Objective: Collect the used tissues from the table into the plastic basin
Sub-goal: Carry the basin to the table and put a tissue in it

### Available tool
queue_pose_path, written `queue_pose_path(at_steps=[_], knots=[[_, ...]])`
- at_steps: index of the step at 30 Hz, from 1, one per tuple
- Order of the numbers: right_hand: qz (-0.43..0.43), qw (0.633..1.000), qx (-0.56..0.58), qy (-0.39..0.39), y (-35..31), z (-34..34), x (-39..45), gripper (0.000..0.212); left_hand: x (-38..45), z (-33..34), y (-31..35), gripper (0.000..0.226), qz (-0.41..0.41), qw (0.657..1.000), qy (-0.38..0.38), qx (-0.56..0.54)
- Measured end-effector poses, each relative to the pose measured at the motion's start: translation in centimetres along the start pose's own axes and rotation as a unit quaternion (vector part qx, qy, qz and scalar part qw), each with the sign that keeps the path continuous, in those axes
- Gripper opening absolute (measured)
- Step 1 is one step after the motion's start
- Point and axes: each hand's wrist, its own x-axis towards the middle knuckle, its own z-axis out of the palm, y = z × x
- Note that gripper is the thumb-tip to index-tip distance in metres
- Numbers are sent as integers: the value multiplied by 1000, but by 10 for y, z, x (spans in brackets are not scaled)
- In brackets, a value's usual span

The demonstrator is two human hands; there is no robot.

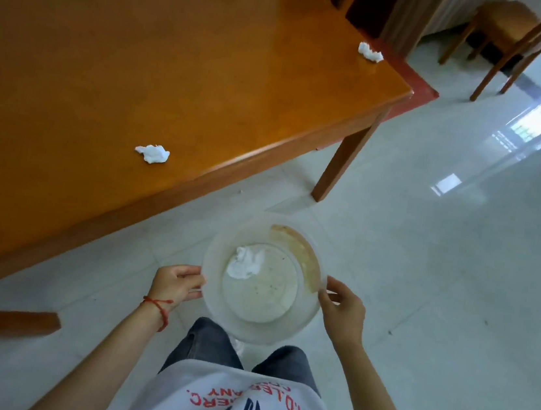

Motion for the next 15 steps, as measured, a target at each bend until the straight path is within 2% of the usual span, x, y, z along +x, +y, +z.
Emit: queue_pose_path(at_steps=[9, 15], knots=[[-65, 986, -73, -132, -43, 37, 55, 24, 2, -25, -7, 30, -36, 989, 104, -95], [-112, 961, -121, -223, -69, 56, 91, 23, -5, -22, -12, 25, -49, 971, 178, -154]])
